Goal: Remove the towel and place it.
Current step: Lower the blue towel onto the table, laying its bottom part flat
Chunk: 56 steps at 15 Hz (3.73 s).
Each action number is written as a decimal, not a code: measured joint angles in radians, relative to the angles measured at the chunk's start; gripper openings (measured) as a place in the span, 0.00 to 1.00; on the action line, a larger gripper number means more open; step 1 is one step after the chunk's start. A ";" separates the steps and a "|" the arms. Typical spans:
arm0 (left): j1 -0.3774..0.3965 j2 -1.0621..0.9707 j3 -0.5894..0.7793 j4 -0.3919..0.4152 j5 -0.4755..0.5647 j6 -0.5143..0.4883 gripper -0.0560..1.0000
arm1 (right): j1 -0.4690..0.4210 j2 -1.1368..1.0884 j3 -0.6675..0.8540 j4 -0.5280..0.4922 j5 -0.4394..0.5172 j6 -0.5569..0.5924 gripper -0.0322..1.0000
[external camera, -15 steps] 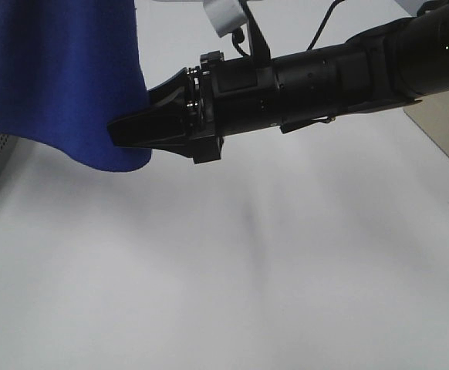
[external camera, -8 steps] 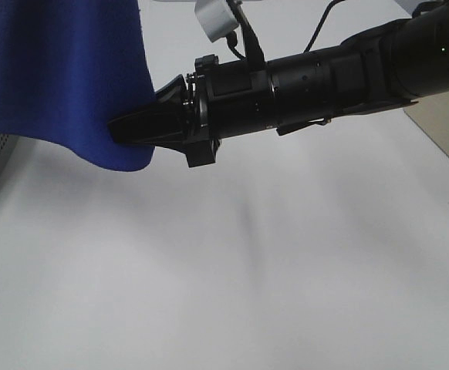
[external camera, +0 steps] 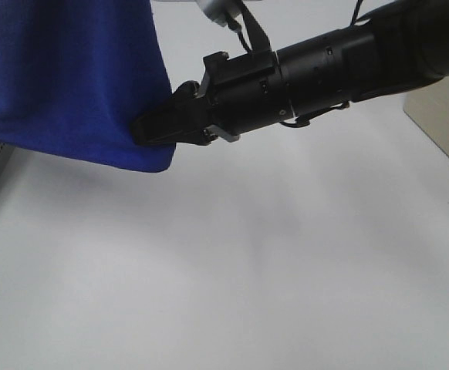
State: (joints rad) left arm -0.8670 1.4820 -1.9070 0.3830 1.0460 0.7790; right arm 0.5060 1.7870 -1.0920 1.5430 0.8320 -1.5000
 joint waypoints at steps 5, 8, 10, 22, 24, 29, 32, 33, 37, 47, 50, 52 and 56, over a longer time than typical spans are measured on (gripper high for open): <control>0.000 0.091 0.000 0.085 -0.180 -0.219 0.05 | -0.086 -0.212 -0.049 -0.515 -0.103 0.547 0.05; 0.000 0.147 0.000 0.232 -0.372 -0.391 0.05 | -0.121 -0.293 -0.213 -0.959 -0.068 0.834 0.05; 0.012 0.170 0.000 0.346 -0.462 -0.526 0.05 | -0.121 -0.299 -0.332 -1.178 -0.018 0.955 0.05; 0.167 0.199 0.000 0.490 -0.681 -0.750 0.05 | -0.121 -0.299 -0.549 -1.689 -0.281 1.147 0.05; 0.213 0.212 0.000 0.519 -0.735 -0.789 0.05 | -0.121 -0.299 -0.549 -1.778 -0.358 1.181 0.05; 0.275 0.213 0.000 0.534 -0.805 -0.828 0.05 | -0.121 -0.299 -0.560 -1.928 -0.578 1.277 0.05; 0.333 0.226 0.000 0.546 -0.884 -0.836 0.05 | -0.121 -0.263 -0.634 -1.942 -0.670 1.284 0.05; 0.353 0.237 0.000 0.546 -0.912 -0.847 0.05 | -0.121 -0.241 -0.646 -1.943 -0.675 1.284 0.05; 0.417 0.277 0.000 0.546 -1.046 -0.855 0.05 | -0.121 -0.169 -0.649 -1.944 -0.710 1.284 0.05; 0.589 0.680 -0.472 0.499 -1.274 -0.854 0.05 | -0.170 0.217 -1.050 -1.753 -0.923 1.310 0.05; 0.596 0.837 -0.729 0.499 -1.282 -0.854 0.05 | -0.174 0.280 -1.123 -1.744 -0.932 1.326 0.05; 0.596 0.907 -0.823 0.479 -1.268 -0.861 0.05 | -0.195 0.302 -1.129 -1.744 -0.928 1.335 0.05; 0.568 0.941 -0.832 0.467 -1.015 -0.967 0.05 | -0.215 0.309 -1.134 -1.667 -0.674 1.359 0.05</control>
State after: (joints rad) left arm -0.2990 2.4230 -2.7390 0.8500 0.0310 -0.1880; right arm 0.2910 2.0960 -2.2260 -0.1240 0.1580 -0.1410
